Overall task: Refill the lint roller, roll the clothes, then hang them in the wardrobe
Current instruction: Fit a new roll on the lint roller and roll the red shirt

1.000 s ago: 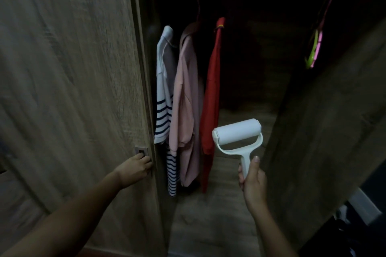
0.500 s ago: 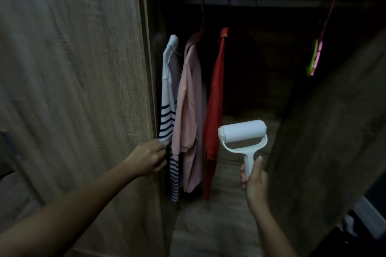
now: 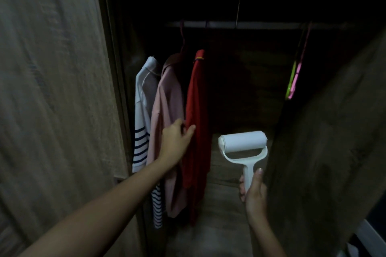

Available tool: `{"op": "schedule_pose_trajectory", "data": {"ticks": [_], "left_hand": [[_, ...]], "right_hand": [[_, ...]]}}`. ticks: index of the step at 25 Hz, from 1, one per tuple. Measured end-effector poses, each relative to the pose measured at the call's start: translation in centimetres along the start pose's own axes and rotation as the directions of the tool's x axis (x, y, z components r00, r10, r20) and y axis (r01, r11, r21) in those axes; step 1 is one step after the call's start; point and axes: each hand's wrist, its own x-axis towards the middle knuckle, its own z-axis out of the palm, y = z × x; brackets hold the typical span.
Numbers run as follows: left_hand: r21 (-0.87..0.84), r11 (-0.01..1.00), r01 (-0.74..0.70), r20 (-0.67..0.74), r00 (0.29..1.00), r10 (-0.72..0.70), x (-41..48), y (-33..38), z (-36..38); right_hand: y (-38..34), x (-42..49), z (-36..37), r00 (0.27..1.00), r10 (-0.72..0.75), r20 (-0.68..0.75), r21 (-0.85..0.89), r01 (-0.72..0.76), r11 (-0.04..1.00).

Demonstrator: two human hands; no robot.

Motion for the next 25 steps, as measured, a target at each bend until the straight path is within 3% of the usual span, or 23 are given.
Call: {"op": "schedule_pose_trajectory", "data": {"ticks": [6,8,12,15,19,25], "left_hand": [[0.017,0.996,0.083,-0.279,0.957,-0.075,-1.2,-0.1,-5.6],[0.086,0.996,0.030,-0.343,0.939,0.001,-0.4,-0.4,-8.3],[0.335,0.938,-0.086,-0.302,0.934,0.193,2.6,-2.1,-14.1],[0.485,0.868,-0.110,-0.198,0.953,0.231,4.6,-4.4,-16.7],[0.473,0.856,-0.209,-0.103,0.952,0.289,5.7,-6.3,-17.1],[0.442,0.879,-0.181,-0.187,0.939,0.288,6.1,-7.4,-16.8]], "right_hand": [[-0.2,2.5,1.6,0.991,-0.017,0.133,0.067,0.008,0.998],[0.2,2.7,2.8,0.976,-0.033,0.213,0.099,0.012,0.995],[1.1,2.9,5.0,0.908,-0.134,0.397,0.168,0.071,0.983],[2.4,2.3,7.1,0.863,-0.145,0.484,0.196,0.054,0.979],[4.7,1.1,9.7,0.833,-0.149,0.533,0.145,0.084,0.986],[8.2,1.2,11.9,0.894,-0.126,0.430,-0.115,0.193,0.974]]}}
